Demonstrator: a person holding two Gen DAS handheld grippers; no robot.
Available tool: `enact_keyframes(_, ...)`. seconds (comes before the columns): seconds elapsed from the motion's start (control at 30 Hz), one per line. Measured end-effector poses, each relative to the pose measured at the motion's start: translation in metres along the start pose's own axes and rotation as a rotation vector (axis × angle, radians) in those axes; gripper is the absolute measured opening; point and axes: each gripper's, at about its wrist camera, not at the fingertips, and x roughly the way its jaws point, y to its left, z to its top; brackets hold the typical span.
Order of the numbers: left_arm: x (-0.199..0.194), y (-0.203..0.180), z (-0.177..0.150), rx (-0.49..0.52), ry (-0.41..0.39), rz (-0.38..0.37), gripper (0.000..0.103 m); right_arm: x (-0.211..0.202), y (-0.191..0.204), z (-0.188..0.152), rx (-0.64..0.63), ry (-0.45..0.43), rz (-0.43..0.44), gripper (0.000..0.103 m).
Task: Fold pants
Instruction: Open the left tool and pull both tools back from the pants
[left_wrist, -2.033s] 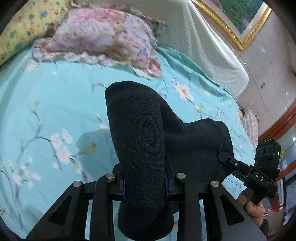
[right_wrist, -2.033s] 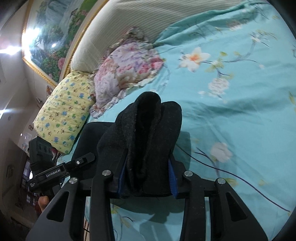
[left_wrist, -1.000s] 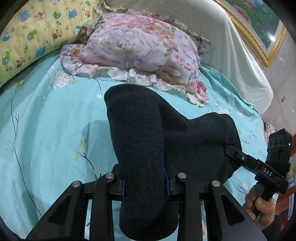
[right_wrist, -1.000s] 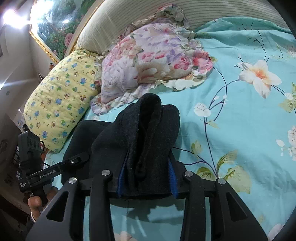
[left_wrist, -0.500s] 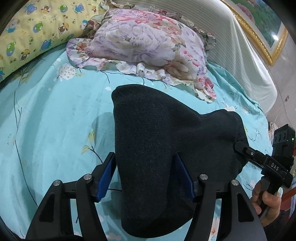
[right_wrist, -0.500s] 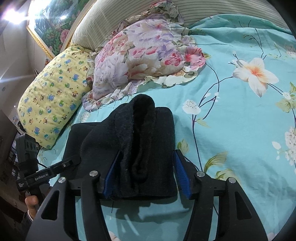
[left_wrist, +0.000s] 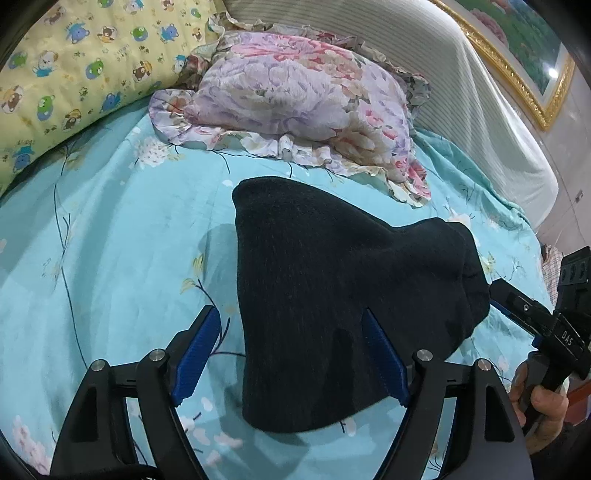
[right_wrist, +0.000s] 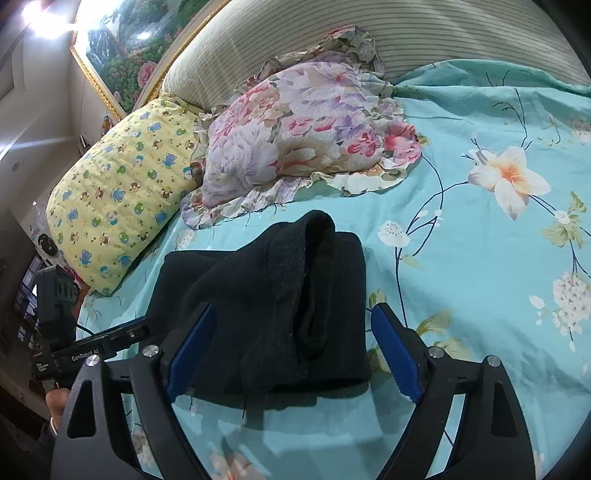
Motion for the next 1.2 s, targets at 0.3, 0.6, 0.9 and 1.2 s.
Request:
enact_keyframes(0.3, -0.020, -0.004, -0.015, 0.016, -0.020, 0.059, 0.081, -0.014, 0.001, -0.010, -0.009, -0.012, 0.002, 0.087)
enact_keyframes(0.6, -0.035, -0.009, -0.033, 0.050, -0.039, 0.131, 0.081, -0.029, 0.020, -0.021, -0.117, -0.019, 0.007, 0.093)
enact_keyframes(0.9, -0.045, -0.024, -0.050, 0.120, -0.054, 0.215, 0.082, -0.030, 0.046, -0.036, -0.277, 0.004, -0.024, 0.098)
enact_keyframes(1.2, -0.044, -0.034, -0.065, 0.175, -0.039, 0.270, 0.085, -0.029, 0.049, -0.046, -0.323, 0.028, -0.040, 0.099)
